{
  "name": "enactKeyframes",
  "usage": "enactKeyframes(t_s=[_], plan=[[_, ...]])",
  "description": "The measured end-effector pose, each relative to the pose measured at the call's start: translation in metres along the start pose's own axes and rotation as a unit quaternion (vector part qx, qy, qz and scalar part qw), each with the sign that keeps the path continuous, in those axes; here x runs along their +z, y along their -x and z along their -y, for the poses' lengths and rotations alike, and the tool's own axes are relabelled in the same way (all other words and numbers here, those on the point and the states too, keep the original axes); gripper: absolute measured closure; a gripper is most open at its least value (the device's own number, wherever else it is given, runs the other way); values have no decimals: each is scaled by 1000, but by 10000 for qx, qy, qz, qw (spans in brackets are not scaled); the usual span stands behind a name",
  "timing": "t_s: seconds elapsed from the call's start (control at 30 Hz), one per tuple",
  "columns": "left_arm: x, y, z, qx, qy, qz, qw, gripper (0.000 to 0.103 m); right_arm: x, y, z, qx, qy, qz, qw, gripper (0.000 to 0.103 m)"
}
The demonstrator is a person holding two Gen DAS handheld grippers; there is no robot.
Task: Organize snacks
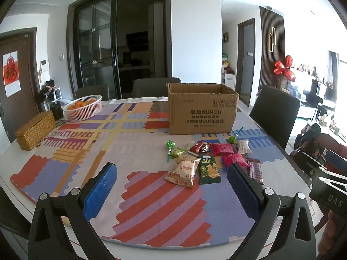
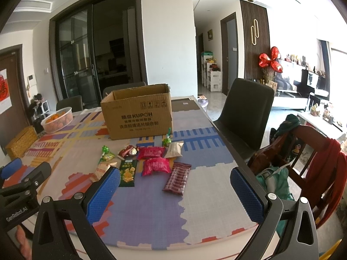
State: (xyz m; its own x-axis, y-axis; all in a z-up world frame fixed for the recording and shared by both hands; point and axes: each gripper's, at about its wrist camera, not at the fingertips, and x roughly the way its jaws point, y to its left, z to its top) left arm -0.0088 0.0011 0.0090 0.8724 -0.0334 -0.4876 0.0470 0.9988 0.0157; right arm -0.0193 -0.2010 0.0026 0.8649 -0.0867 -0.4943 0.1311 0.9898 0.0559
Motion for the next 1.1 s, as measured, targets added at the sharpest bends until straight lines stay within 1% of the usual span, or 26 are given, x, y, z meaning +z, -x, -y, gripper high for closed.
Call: enactKeyframes(t_s=[0.27, 0.53, 0.73, 1.1], plan=[[0, 0, 0, 4, -15, 1, 10000, 0, -1, -1, 0, -5, 6, -11, 10000, 1], [0, -8, -1, 63, -44, -54, 10000, 0, -4, -6, 3, -8, 10, -87, 10000, 1], [0, -26, -3, 76, -43, -213, 9997, 0, -3, -22, 0, -46, 28, -232, 9997, 1], [1, -66, -1, 115, -157, -556, 9983, 1, -3, -63, -4, -75, 57, -695, 9975, 1]])
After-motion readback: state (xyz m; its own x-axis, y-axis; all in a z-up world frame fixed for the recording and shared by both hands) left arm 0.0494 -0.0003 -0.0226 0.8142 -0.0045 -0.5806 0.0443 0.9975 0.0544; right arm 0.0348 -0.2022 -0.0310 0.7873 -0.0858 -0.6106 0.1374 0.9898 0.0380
